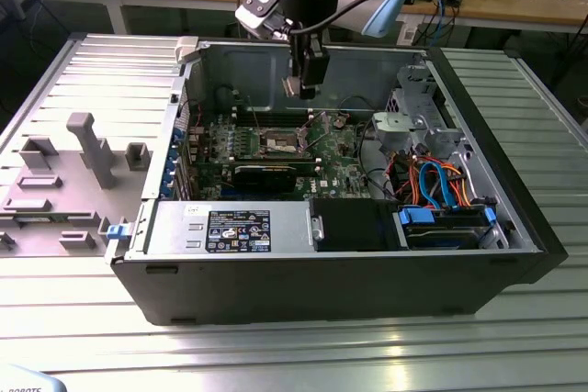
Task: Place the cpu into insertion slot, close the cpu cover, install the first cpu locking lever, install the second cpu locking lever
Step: 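Place the cpu into insertion slot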
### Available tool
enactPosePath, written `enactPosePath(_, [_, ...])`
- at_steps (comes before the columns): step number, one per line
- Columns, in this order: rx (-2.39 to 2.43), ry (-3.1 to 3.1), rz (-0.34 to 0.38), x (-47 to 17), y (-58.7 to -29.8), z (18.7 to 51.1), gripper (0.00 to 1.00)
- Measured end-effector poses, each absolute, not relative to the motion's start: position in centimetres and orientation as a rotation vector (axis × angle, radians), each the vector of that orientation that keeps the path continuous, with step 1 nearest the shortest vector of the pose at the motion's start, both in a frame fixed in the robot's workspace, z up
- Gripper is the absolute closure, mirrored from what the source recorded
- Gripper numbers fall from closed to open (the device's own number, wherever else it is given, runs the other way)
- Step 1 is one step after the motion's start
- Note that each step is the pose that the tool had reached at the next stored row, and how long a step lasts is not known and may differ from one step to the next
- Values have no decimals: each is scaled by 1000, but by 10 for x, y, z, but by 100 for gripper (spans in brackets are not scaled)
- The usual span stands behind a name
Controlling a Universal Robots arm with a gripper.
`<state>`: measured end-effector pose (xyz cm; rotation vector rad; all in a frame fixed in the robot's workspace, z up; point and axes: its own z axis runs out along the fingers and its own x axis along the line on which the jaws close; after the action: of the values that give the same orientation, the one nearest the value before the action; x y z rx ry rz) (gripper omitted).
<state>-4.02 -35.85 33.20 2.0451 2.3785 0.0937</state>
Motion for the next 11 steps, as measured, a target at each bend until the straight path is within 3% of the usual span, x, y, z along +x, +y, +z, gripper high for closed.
enactPosePath(11, [2055,2369,93,-40,-359,326,45])
